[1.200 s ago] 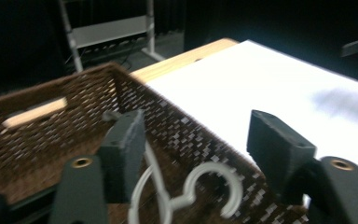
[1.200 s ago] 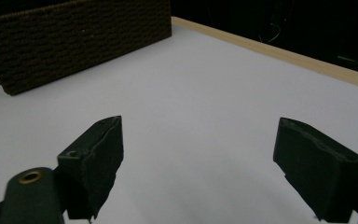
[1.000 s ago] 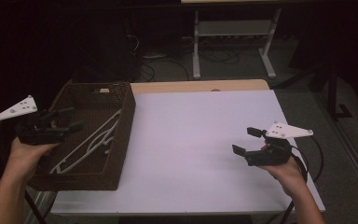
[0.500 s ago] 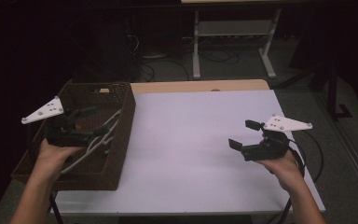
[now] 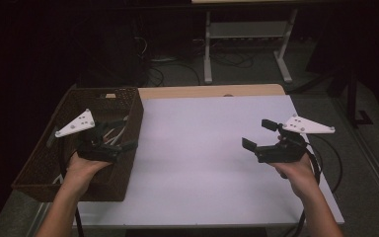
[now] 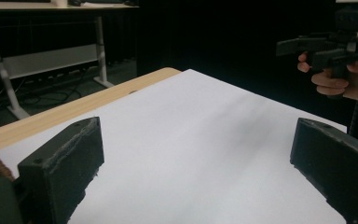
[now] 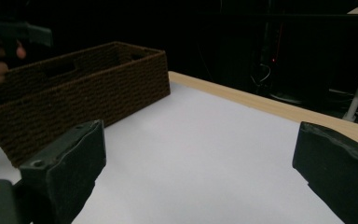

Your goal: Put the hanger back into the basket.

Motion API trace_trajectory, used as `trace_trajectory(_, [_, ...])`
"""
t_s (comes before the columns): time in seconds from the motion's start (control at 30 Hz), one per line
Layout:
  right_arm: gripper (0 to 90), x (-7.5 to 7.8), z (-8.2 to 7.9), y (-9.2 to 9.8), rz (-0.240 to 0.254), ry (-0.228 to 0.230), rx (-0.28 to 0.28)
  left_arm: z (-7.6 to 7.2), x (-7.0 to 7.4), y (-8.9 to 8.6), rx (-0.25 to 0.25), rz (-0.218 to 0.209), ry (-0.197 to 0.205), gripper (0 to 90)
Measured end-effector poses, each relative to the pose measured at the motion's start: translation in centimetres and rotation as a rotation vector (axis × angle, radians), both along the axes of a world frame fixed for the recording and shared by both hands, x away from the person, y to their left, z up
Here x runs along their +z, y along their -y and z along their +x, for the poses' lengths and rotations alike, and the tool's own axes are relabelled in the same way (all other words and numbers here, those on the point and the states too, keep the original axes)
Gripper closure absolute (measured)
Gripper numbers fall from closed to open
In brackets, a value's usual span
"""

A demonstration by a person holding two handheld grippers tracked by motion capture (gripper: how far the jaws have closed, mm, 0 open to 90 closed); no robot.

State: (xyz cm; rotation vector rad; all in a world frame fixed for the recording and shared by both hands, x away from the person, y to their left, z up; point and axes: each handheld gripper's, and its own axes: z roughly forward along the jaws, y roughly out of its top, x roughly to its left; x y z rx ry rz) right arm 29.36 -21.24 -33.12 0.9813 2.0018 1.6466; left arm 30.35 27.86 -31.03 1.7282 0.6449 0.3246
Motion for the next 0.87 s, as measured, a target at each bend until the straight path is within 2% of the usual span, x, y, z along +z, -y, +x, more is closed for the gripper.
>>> trace_trajectory(0.23, [1.8,0.2,0.1,-0.2,0.02,0.019,-0.013,-0.2,-1.3,0.2,0.015,-0.035,0.01,2.3])
trace_trajectory(0.3, [1.8,0.2,0.2,-0.3,0.023,0.019,-0.014,-0.2,-1.6,0.4,0.008,-0.016,0.001,2.3])
trace_trajectory(0.87, [2.0,0.2,0.3,-0.5,0.014,0.033,-0.003,-0.4,-2.3,0.3,-0.003,-0.032,0.002,2.3])
